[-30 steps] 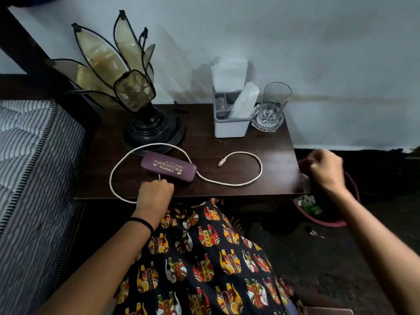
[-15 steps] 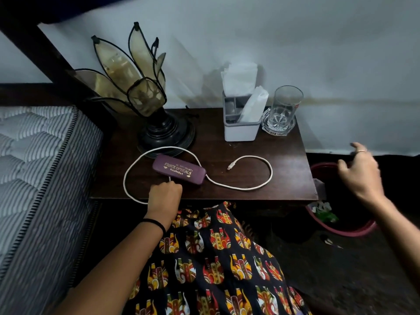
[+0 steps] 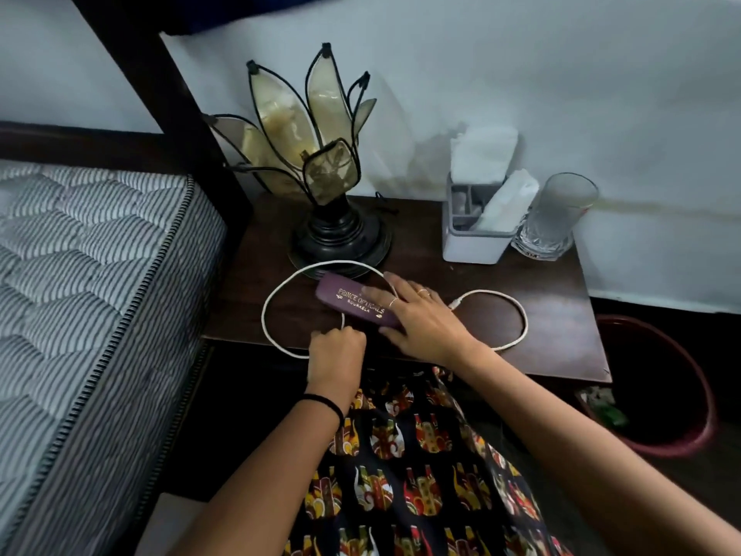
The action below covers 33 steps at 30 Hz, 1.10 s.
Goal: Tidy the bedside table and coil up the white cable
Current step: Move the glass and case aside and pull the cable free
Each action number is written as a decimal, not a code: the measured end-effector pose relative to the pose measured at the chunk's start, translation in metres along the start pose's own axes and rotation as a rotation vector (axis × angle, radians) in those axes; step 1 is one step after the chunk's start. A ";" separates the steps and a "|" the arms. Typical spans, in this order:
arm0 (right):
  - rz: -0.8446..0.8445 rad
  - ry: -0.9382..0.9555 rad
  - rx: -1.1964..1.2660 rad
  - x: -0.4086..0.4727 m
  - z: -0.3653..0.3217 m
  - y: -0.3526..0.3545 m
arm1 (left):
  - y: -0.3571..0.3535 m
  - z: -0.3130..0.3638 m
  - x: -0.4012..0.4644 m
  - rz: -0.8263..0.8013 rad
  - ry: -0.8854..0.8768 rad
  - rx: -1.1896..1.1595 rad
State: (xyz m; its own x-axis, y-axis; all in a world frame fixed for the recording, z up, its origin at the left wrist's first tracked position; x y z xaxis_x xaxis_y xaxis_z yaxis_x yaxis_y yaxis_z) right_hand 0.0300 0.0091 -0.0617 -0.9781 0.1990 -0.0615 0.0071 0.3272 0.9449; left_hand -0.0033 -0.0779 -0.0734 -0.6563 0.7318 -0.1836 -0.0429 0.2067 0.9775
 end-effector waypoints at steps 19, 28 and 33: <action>0.021 0.053 0.048 0.017 -0.013 0.000 | -0.002 -0.007 0.000 0.005 0.031 -0.087; 0.158 -0.197 -0.042 -0.058 0.146 0.068 | 0.000 -0.008 -0.003 -0.028 0.057 -0.039; 0.063 -0.344 -0.030 -0.086 0.217 0.077 | 0.000 -0.007 -0.002 -0.046 0.074 -0.013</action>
State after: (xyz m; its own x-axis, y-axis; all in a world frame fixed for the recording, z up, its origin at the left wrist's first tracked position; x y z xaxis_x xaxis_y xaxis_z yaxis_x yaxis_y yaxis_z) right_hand 0.1599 0.2178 -0.0532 -0.8484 0.5193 -0.1025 0.0545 0.2783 0.9590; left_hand -0.0071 -0.0842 -0.0726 -0.7075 0.6712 -0.2210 -0.0843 0.2304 0.9694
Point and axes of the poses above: each hand's wrist, its own x-axis towards the middle knuckle, its own y-axis out of the back of the hand, z = x × y, the point moved 10 cm from there along x, towards the middle knuckle, and after that the axes turned 1 degree about -x, right-handed, at the moved point
